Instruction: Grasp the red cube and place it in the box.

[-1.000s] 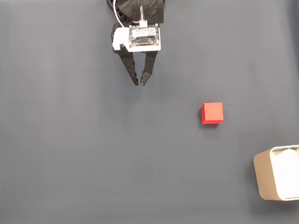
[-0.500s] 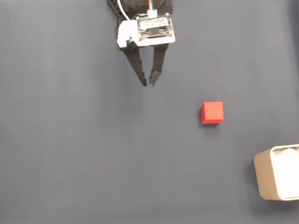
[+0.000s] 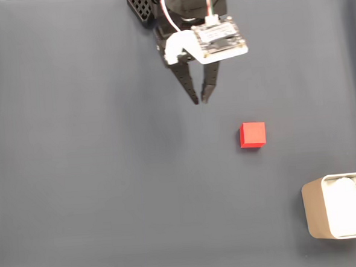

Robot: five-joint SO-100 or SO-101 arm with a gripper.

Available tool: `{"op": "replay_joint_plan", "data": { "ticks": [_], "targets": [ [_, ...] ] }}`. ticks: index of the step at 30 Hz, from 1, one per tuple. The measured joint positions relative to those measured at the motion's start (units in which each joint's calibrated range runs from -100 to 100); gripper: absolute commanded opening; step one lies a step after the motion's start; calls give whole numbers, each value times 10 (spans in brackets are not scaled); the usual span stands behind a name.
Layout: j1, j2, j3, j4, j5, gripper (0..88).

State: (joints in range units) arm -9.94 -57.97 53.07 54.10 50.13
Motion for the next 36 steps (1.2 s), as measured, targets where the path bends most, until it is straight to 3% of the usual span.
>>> {"op": "replay_joint_plan", "data": {
  "ticks": [14,22,36],
  "targets": [
    [-100,109,-99,70,0,141],
    [-114,135,-102,67,5,232],
    [-114,180,-106,28,21,309]
  ]
}}
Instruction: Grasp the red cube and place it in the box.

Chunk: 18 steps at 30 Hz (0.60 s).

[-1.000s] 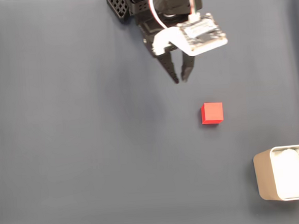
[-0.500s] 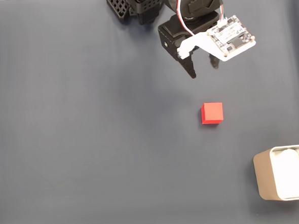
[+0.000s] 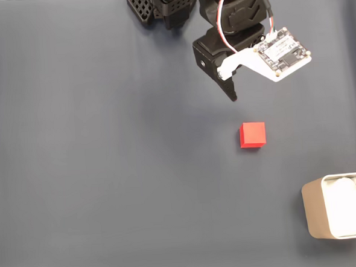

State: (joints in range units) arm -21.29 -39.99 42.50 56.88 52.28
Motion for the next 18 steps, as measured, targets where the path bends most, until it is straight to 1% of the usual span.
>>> {"op": "replay_joint_plan", "data": {
  "ticks": [12,16,18],
  "targets": [
    [8,54,33,-78,0,343],
    [22,69,67,-121,6,348],
    [29,74,90,-142,17,349]
  ]
}}
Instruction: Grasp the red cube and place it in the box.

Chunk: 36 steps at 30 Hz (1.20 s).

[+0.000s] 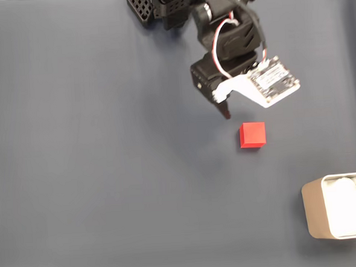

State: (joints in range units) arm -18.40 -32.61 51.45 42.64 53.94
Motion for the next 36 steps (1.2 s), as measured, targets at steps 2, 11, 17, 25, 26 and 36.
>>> {"op": "replay_joint_plan", "data": {
  "ticks": [2,11,17,25,26,36],
  "targets": [
    [1,3,16,-17,4,349],
    [1,36,40,-64,9,353],
    [1,64,40,-98,9,357],
    [1,107,40,-126,9,366],
    [1,111,39,-129,9,368],
    [1,156,22,-158,9,382]
  ]
}}
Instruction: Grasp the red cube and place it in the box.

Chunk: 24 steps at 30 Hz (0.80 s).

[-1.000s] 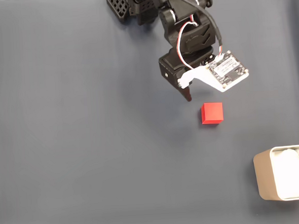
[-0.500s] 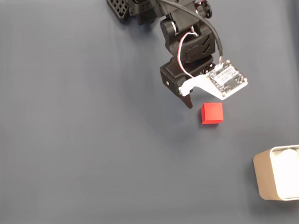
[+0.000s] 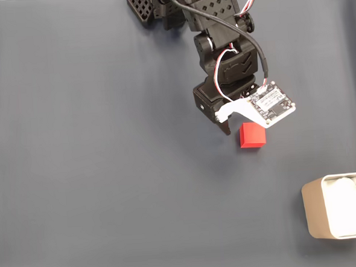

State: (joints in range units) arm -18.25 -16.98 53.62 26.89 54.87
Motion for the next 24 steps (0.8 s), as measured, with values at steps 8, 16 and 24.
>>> {"op": "replay_joint_plan", "data": {
  "ticks": [8,16,24],
  "targets": [
    [0,33,-29,-14,-4,382],
    [-10,50,-43,-20,-8,382],
    [-23,69,-66,-21,-17,380]
  ]
}}
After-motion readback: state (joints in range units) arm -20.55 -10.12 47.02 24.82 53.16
